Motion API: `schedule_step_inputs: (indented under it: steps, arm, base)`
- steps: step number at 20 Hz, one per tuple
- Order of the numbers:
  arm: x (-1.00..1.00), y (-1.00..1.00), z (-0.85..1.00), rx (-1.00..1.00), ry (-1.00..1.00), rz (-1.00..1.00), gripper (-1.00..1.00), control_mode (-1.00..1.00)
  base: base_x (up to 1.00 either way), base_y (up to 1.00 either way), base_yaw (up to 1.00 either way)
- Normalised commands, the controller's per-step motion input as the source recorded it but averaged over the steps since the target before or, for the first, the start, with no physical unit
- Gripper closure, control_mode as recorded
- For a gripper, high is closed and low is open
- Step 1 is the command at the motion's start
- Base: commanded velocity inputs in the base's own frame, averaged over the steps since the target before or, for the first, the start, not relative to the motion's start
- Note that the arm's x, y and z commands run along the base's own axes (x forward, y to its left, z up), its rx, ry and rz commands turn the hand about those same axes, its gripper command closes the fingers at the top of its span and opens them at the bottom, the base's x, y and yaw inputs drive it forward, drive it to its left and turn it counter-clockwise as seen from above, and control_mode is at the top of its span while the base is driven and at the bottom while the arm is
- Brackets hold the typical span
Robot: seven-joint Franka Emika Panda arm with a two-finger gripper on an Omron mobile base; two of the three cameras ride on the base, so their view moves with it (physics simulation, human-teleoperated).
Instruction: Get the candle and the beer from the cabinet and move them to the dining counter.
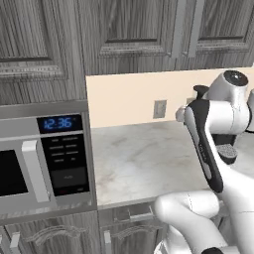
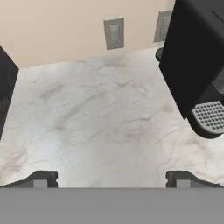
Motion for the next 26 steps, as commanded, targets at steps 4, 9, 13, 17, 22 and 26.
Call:
schedule_step_inputs:
  steps: [4,9,13,17,22,26]
  arm:
    - [-0.33,-0.03,0.48,-0.02,-0.35,-0.12,-1.0,-1.0]
    - [-0.3,-0.03,0.68,-0.02,-0.35,-0.09,-1.0,-1.0]
    - [-0.12,0.0,0.81,-0.01,-0.36,-0.02,-1.0,-1.0]
    - [0.02,0.0,0.79,0.0,-0.31,0.0,-1.0,-1.0]
    - [0.14,0.0,0.62,0.0,-0.26,0.02,-1.0,-1.0]
    - [0.1,0.0,0.53,-0.01,-0.2,0.01,-1.0,-1.0]
  base:
    - [0.0,0.0,0.0]
    - [0.0,0.0,0.0]
    - [0.0,0.0,0.0]
    - [0.0,0.0,0.0]
    - [0.0,0.0,0.0]
    - [0.0,0.0,0.0]
